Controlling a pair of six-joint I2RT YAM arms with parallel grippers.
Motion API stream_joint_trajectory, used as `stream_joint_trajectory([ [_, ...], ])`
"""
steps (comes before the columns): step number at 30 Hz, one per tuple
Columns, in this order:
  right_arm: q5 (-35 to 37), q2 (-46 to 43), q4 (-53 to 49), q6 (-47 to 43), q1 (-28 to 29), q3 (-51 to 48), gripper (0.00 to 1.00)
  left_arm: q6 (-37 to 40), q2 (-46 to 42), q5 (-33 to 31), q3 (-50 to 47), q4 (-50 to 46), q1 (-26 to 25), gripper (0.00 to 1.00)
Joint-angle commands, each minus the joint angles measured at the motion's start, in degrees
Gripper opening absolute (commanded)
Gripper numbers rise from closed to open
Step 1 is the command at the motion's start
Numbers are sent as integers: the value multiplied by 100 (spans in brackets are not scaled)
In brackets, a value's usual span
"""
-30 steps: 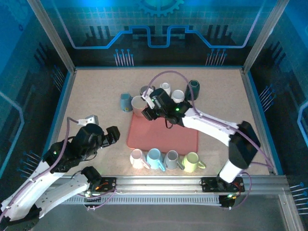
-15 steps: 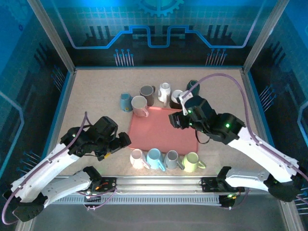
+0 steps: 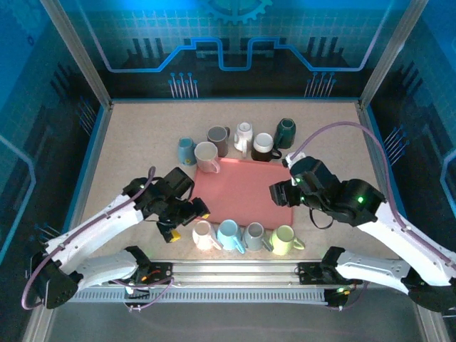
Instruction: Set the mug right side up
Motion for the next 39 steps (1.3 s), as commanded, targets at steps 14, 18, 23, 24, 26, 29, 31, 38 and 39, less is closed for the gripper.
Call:
stream_joint_trajectory([
  [14,8,-329,-546,34,-16,-8,67,-1483,829,484,-665,941,19,99],
  [18,27,-387,-581,76,-15,-95,66,-1686,1093,513,-789,1223,9,99],
  [23,89,-421,-542,154,-23,-244,67,-1789,1499,665,-945,1617,-40,99],
  [24,83,-421,-523,165,-31,-259,67,-1805,1573,710,-970,1656,-56,99],
  [26,63,-397,-482,173,-17,-277,67,-1831,1658,765,-1011,1737,-97,99],
  [29,63,-355,-467,175,-28,-306,67,-1882,1609,740,-1068,1774,-108,96],
  [31,62,-334,-454,192,-17,-331,67,-1945,1517,700,-1142,1811,-104,93],
  [38,54,-333,-445,279,-17,-342,66,-2043,1277,604,-1333,1826,-53,78],
  [39,69,-325,-478,297,-17,-329,66,-2002,1196,559,-1329,1733,-21,77],
])
